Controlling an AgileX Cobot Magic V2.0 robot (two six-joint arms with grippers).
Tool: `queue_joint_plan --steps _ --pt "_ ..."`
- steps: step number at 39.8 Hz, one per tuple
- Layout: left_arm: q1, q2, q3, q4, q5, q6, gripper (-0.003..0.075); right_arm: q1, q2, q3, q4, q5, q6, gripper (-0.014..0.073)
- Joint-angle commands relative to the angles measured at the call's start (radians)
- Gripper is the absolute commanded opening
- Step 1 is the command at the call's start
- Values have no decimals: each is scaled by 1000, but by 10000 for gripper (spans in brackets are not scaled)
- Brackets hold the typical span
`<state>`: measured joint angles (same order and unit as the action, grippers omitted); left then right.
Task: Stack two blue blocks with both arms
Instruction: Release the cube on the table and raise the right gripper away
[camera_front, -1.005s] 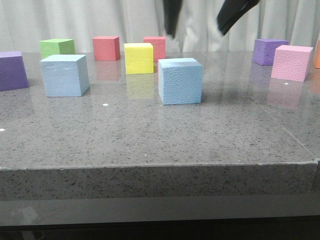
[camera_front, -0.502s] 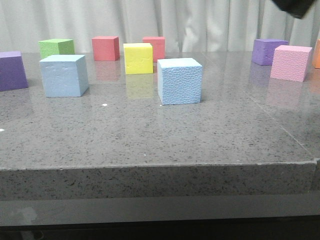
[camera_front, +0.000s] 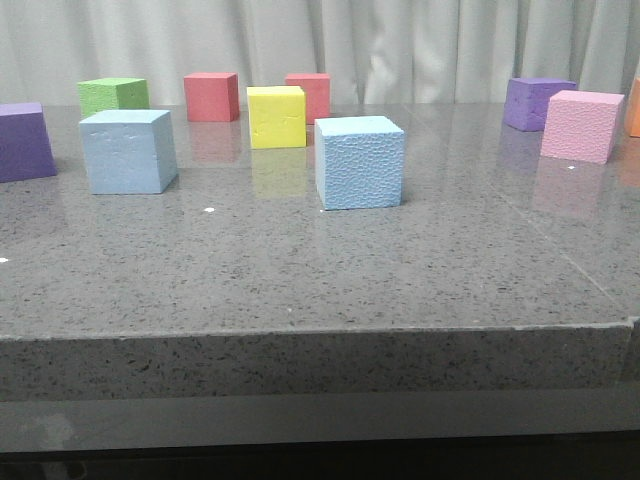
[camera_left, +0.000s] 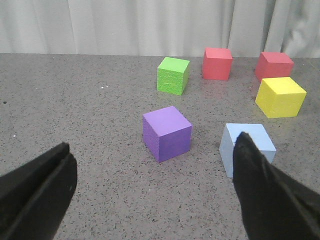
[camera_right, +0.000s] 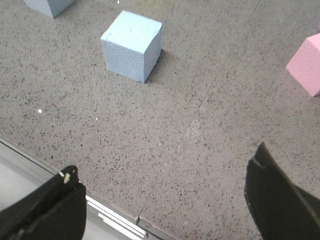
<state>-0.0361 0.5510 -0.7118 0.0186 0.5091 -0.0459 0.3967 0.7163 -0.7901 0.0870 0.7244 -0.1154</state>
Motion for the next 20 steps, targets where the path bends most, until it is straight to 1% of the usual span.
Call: queue_joint_plan --steps 1,13,20 --pt "-1 9 -26 2 -79 -7 617 -7 -14 -16 3 -84 -10 647" --pt "-1 9 -26 2 -90 -7 617 -7 -14 -16 3 -60 -10 647" --pt "-1 9 -26 2 -164 -7 617 -7 -14 -16 3 -58 -10 647"
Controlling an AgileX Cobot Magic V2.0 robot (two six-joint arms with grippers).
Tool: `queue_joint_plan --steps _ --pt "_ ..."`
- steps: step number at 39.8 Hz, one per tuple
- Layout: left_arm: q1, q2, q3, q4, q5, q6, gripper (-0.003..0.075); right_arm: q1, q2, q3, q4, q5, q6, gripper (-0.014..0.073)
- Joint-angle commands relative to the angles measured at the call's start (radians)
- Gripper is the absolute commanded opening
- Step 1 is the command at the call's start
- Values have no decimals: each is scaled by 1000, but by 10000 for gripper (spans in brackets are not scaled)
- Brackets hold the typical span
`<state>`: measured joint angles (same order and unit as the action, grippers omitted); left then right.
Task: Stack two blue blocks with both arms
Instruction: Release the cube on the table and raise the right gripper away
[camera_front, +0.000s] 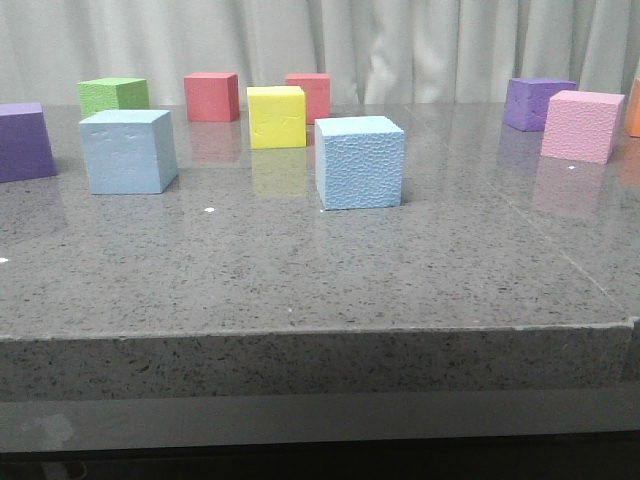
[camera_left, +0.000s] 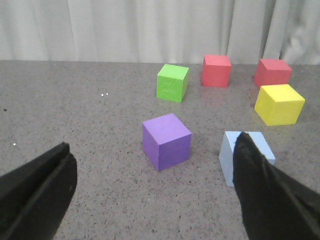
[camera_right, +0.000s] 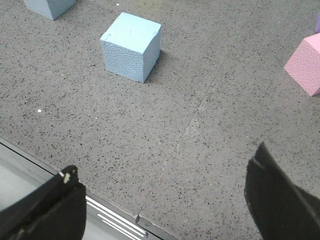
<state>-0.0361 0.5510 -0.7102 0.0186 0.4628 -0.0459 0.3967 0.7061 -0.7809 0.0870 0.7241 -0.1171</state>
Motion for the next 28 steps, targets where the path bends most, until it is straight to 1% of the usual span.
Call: queue_joint_plan --steps 1,6,9,20,24,28 --pt "-1 9 -28 -3 -126 -7 617 -7 -4 -25 3 -58 -9 647" --pt "-21 13 -28 -60 -163 -7 617 -7 -4 -25 3 -58 -9 647" --pt "-60 28 -38 -67 -163 -7 617 -7 -4 -25 3 -58 -9 647" --pt "-261 189 -122 -67 -155 20 617 -7 -4 -25 3 -57 -9 647" --pt "-313 272 -175 -56 -117 20 617 -7 -4 -25 3 -57 -9 647" --pt "-324 377 -260 -39 -26 20 617 -7 -4 -25 3 -57 -9 647"
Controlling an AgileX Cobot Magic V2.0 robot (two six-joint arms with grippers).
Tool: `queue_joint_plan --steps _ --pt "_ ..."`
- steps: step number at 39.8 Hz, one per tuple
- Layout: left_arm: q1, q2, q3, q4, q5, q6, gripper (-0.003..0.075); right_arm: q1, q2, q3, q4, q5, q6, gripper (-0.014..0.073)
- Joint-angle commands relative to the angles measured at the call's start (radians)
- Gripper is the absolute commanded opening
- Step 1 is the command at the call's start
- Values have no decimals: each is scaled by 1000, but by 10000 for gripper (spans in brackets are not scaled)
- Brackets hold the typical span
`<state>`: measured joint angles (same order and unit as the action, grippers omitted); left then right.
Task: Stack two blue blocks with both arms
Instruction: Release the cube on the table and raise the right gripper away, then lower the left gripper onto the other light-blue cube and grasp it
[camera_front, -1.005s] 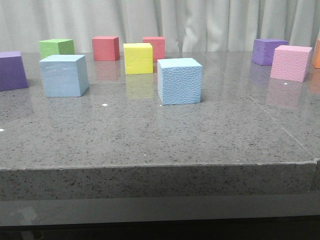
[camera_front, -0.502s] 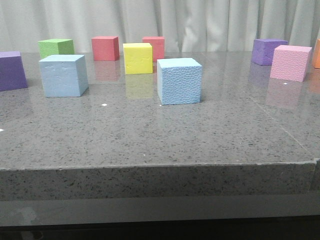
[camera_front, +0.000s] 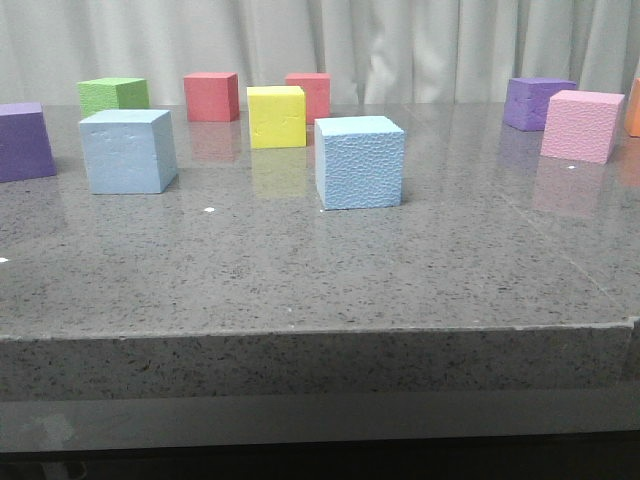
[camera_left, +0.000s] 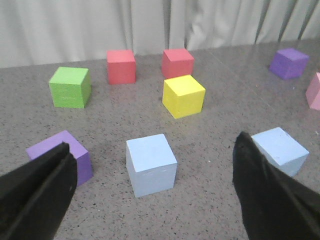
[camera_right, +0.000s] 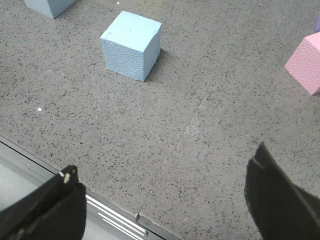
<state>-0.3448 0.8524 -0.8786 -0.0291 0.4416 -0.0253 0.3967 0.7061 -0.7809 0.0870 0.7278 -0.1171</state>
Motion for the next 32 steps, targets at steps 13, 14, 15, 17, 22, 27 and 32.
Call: queue_joint_plan --steps 13,14,15,17,22,27,32 --pt "-11 419 -397 29 298 -1 617 -7 -4 -25 3 -60 -9 647" --pt "-11 441 -413 29 310 -4 617 -7 -4 -25 3 -60 -9 647" --pt "-11 469 -434 29 316 -7 617 -7 -4 -25 3 -60 -9 647" --pt "-11 516 -469 29 330 -18 617 -7 -4 -25 3 -60 -9 647" --pt "-11 628 -555 47 367 -83 617 -7 -4 -25 3 -60 -9 647" --pt "-11 728 -639 68 407 -134 617 -7 -4 -25 3 -60 -9 647" --pt "-11 816 -713 108 451 -186 617 -7 -4 -25 3 -60 -9 647"
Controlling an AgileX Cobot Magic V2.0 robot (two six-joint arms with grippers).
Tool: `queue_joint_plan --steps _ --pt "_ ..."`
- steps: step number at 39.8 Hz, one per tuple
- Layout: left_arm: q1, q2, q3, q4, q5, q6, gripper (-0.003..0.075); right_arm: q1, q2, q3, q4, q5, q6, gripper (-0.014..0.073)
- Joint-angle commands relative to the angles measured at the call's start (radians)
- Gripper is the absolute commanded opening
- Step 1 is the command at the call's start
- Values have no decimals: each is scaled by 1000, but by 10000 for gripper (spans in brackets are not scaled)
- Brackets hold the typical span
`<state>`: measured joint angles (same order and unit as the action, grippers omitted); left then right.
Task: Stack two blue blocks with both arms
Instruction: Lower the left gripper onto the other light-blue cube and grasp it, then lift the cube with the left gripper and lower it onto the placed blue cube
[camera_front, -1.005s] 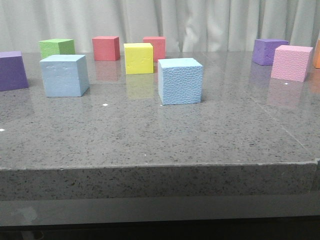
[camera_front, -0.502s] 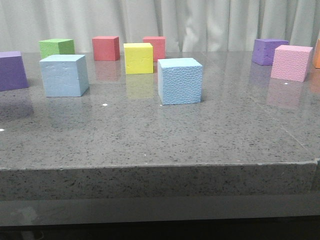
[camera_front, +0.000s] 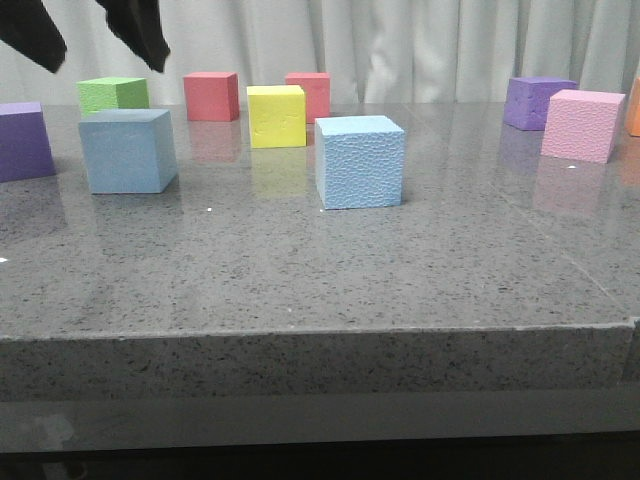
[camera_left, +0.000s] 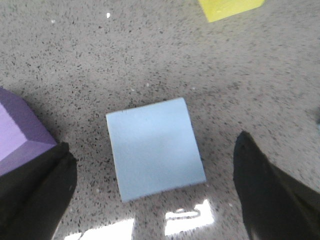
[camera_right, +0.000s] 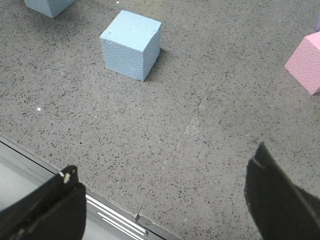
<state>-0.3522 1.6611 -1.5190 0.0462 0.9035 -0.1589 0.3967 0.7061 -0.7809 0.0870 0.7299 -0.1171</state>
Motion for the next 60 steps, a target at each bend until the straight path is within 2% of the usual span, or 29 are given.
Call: queue_joint_plan --steps 1,16,26,36,41,47,53,60 --pt "-4 24 -85 40 -5 -62 617 -7 -4 -25 3 -62 -9 647" --pt "-4 169 -121 1 -1 -84 613 -7 -4 -25 3 -61 -9 647" --pt "-4 176 -121 -11 6 -84 440 -7 -4 -25 3 -61 -9 647" --pt "-6 164 -157 -12 41 -55 428 -7 -4 -25 3 -61 -9 647" --pt "-19 164 -230 -77 94 99 428 -7 -4 -25 3 -61 -9 647" --pt "-60 164 -348 -187 161 380 428 -7 -4 -25 3 -61 -9 647" --pt "-134 164 -429 -256 179 679 428 -7 -4 -25 3 -61 -9 647" --pt "-244 167 -458 -260 161 937 428 -7 -4 -25 3 -61 -9 647"
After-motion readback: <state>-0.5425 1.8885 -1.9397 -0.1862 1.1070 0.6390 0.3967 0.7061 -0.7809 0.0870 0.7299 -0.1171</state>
